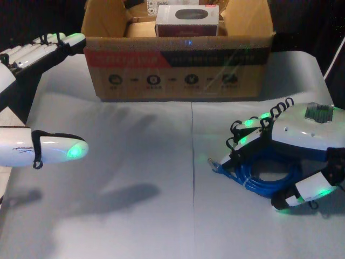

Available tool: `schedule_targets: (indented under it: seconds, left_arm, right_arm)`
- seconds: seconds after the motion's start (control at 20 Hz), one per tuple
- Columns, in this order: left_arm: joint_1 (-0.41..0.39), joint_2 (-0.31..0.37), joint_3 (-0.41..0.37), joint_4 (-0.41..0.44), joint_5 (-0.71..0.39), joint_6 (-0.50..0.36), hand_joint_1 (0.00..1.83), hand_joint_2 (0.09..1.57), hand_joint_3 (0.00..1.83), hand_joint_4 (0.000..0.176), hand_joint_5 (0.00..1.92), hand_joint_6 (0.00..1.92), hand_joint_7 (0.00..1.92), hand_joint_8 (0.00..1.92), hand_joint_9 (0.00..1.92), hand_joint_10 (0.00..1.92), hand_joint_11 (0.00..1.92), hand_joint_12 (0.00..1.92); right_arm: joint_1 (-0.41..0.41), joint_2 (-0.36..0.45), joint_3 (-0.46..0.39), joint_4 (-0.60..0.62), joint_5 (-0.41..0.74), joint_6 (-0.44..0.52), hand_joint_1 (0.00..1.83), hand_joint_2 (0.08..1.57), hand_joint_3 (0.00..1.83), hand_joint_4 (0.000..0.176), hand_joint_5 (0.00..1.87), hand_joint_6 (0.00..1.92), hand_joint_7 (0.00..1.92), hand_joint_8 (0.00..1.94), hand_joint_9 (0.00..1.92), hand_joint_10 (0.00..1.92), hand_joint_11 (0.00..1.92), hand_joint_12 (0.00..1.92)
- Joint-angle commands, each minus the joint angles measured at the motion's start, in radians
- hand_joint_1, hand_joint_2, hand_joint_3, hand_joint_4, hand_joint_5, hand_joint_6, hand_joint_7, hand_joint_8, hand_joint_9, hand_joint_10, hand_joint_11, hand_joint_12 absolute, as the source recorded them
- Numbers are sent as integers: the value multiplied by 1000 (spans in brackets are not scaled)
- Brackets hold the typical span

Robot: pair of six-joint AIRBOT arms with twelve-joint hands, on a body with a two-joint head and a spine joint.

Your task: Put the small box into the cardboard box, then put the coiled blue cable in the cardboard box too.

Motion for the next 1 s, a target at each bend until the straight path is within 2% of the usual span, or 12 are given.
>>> schedule_targets:
  seconds: [0.0, 0.05, 0.1, 0.15, 0.2, 0.25, 0.45, 0.55, 0.65, 0.7, 0.9, 0.95]
  left_arm:
    - [-7, -7, 5, -8, -130, -8, 482, 850, 3, 176, 45, 2, 54, 7, 50, 8, 107, 14]
    - [-7, -7, 5, -8, -130, -8, 479, 849, 2, 176, 46, 2, 59, 8, 55, 9, 116, 18]
    - [-7, -8, 5, -8, -130, -8, 468, 853, 3, 176, 44, 1, 57, 5, 56, 7, 120, 20]
    - [-7, -8, 6, -8, -130, -8, 462, 863, 7, 176, 45, 1, 58, 5, 57, 6, 122, 21]
    - [-7, -8, 6, -8, -131, -8, 481, 860, 4, 176, 47, 1, 51, 1, 49, 2, 112, 17]
    - [-6, -8, 6, -8, -132, -8, 472, 863, 4, 176, 47, 1, 46, 0, 42, 0, 103, 13]
    - [-5, -8, 6, -8, -135, -8, 494, 847, 0, 176, 55, 3, 42, 0, 45, 1, 107, 15]
    - [-5, -8, 6, -8, -137, -9, 496, 847, 0, 176, 52, 1, 46, 2, 49, 3, 114, 17]
    - [-5, -8, 7, -8, -137, -9, 504, 847, 0, 176, 65, 5, 54, 4, 56, 4, 119, 20]
    - [-5, -8, 7, -8, -137, -9, 503, 847, 0, 176, 66, 4, 55, 4, 58, 4, 122, 21]
    - [-5, -10, 7, -9, -138, -9, 507, 854, 1, 176, 64, 1, 65, 4, 69, 6, 128, 22]
    - [-5, -11, 7, -9, -139, -9, 502, 855, 2, 176, 67, 2, 66, 4, 81, 9, 149, 30]
  right_arm:
    - [0, -3, 1, -8, -2, -4, 1180, 1265, 6, 0, 674, 1369, 574, 1548, 653, 1911, 837, 1879]
    - [0, -3, 1, -8, -2, -4, 1176, 1296, 2, 0, 630, 1462, 638, 1558, 735, 1921, 914, 1909]
    - [1, -3, 1, -7, -2, -4, 1144, 1336, 8, 0, 631, 1372, 563, 1844, 793, 1921, 970, 1920]
    - [9, -2, 1, -6, -2, -4, 1113, 1370, 10, 0, 597, 1469, 505, 1919, 830, 1921, 1015, 1921]
    - [34, 7, 2, -6, -2, -4, 1454, 1301, 0, 0, 623, 1788, 543, 1924, 919, 1921, 1129, 1921]
    - [42, 8, 2, -2, -1, -4, 1524, 1272, 0, 0, 705, 1900, 638, 1940, 992, 1921, 1207, 1921]
    - [78, 15, 2, 14, 60, -4, 1543, 1279, 2, 0, 829, 1921, 811, 1941, 1264, 1921, 1467, 1921]
    - [93, 22, 0, 28, 89, -4, 1539, 1286, 0, 0, 892, 1921, 882, 1941, 1345, 1921, 1537, 1921]
    - [106, 32, -6, 34, 117, -4, 1521, 1282, 0, 0, 983, 1921, 1040, 1941, 1422, 1921, 1589, 1921]
    - [111, 38, -9, 36, 130, -4, 1523, 1281, 0, 0, 985, 1921, 1047, 1941, 1425, 1921, 1592, 1921]
    - [157, 83, -46, 58, 204, -4, 1502, 1312, 10, 0, 972, 1921, 1290, 1941, 1542, 1921, 1662, 1921]
    - [165, 95, -57, 59, 250, -4, 1501, 1312, 7, 0, 958, 1921, 1310, 1941, 1551, 1921, 1657, 1921]
